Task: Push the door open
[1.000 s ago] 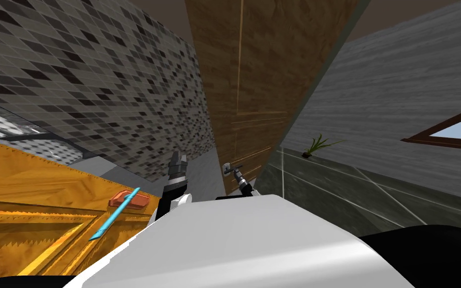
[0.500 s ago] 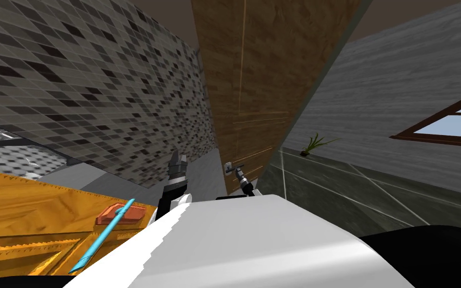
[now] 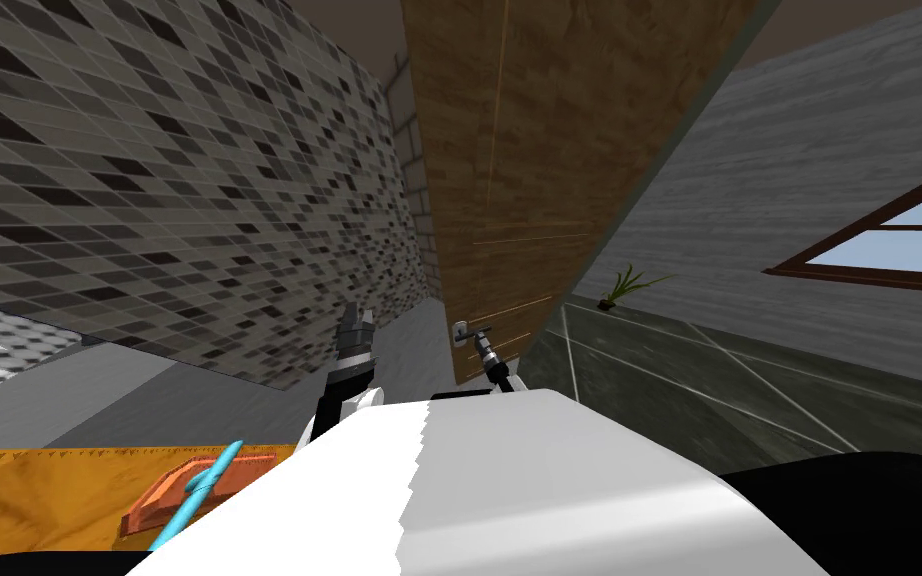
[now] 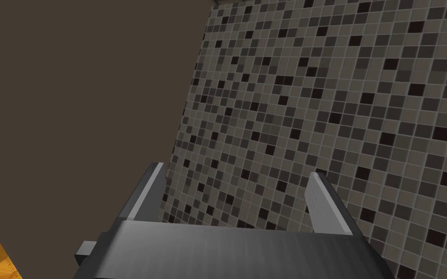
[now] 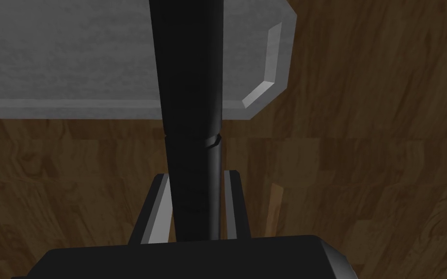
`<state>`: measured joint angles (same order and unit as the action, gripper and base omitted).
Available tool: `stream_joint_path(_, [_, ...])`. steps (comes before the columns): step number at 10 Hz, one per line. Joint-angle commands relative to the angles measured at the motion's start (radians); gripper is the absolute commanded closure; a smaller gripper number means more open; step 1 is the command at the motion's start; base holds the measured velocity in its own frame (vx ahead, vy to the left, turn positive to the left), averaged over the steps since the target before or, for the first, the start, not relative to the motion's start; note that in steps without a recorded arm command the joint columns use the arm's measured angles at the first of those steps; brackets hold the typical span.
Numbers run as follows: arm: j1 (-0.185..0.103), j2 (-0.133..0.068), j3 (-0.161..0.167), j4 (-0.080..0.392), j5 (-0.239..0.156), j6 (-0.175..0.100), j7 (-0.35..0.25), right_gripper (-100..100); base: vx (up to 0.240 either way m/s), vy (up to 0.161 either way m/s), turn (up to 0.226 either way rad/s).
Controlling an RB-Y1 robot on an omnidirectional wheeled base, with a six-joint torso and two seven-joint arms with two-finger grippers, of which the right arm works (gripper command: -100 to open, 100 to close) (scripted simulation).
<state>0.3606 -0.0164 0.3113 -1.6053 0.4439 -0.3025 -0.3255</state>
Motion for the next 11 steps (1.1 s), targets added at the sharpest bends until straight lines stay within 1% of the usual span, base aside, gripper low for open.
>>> stream_joint_path(1, [-0.006, 0.016, -0.032, 0.005, -0.007, -0.001, 0.010, 100, 0.096, 0.153, -0.119])
stream_joint_path(2, [-0.009, 0.027, -0.046, 0.007, -0.011, 0.000, 0.012, 100, 0.128, 0.177, -0.119])
stream_joint_path(3, [-0.011, 0.032, -0.053, 0.008, -0.014, 0.001, 0.014, 100, 0.135, 0.160, -0.089])
stream_joint_path(6, [-0.017, 0.058, -0.079, 0.012, -0.023, 0.003, 0.019, 100, 0.119, 0.157, -0.078])
stream_joint_path(7, [-0.012, 0.050, -0.075, 0.009, -0.021, 0.007, 0.017, 100, 0.045, 0.054, -0.039])
stream_joint_path(8, [-0.009, 0.022, -0.082, 0.003, -0.027, 0.005, 0.021, 100, 0.154, 0.050, -0.167])
stream_joint_path(11, [0.000, 0.000, -0.085, -0.003, -0.033, 0.002, 0.026, 100, 0.188, 0.098, -0.146])
